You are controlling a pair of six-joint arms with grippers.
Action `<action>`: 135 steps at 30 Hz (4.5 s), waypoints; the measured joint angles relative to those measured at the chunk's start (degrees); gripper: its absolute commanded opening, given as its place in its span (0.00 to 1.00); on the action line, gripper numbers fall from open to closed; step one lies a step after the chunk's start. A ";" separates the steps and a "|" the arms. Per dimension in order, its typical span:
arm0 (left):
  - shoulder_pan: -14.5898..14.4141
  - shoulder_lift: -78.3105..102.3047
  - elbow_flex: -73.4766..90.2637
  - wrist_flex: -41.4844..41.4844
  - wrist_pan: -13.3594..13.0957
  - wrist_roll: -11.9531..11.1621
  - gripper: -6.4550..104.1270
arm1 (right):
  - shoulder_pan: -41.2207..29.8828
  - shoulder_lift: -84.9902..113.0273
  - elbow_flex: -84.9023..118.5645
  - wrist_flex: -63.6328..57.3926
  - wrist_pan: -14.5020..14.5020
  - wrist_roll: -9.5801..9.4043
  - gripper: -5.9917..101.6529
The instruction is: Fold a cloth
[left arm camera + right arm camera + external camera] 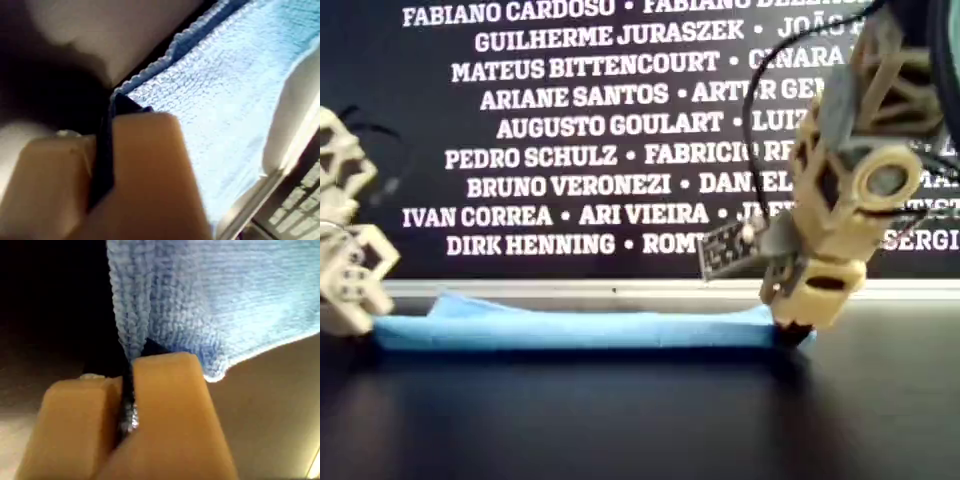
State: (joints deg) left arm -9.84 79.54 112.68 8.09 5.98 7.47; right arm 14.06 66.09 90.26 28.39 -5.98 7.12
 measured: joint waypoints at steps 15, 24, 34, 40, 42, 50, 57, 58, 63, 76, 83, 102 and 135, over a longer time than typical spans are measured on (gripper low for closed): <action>-0.79 13.89 14.15 0.00 0.09 0.00 0.04 | 0.18 22.50 22.94 0.00 -0.18 0.35 0.04; -2.90 15.12 18.98 0.00 0.09 0.00 0.06 | 0.18 25.31 29.88 0.00 -0.18 0.44 0.04; -4.75 16.26 20.30 0.00 -0.79 0.00 0.40 | 0.00 25.31 30.06 0.00 0.70 0.00 0.29; -4.75 24.96 28.56 0.00 -1.14 0.00 0.60 | -0.09 26.72 33.05 0.00 0.79 0.18 0.46; -4.75 30.32 32.70 0.00 -1.49 0.00 0.60 | -0.26 29.88 35.16 0.00 0.97 0.18 0.47; -4.75 61.44 52.12 0.09 -1.76 0.00 0.60 | -0.35 57.92 50.27 0.09 0.97 -0.18 0.47; -2.99 92.37 60.47 0.09 -1.23 0.00 0.60 | -0.70 85.78 64.95 0.09 0.97 -0.18 0.48; -2.02 94.75 60.47 0.09 -1.41 0.00 0.60 | -0.70 89.03 66.53 0.09 0.97 -0.18 0.48; 1.67 97.38 61.08 0.09 -1.85 0.00 0.60 | -0.70 100.90 73.65 0.26 0.97 -0.44 0.48; 2.20 97.73 61.08 0.09 -1.85 0.00 0.61 | -0.62 100.46 78.57 0.26 0.97 -0.53 0.71; 2.20 97.73 61.08 0.09 -1.85 0.00 0.61 | -0.44 80.42 73.48 -2.81 0.97 -0.53 0.74; 2.20 97.73 61.08 0.09 -1.85 0.00 0.61 | -0.44 25.40 36.12 -3.78 0.97 -0.09 0.74; 2.20 97.73 61.08 0.09 -1.85 0.00 0.61 | 0.00 15.38 25.05 -3.78 0.70 -0.09 0.20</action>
State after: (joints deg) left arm -7.65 177.28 173.76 8.17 4.13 7.47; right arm 14.06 81.47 115.31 24.61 -5.27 7.03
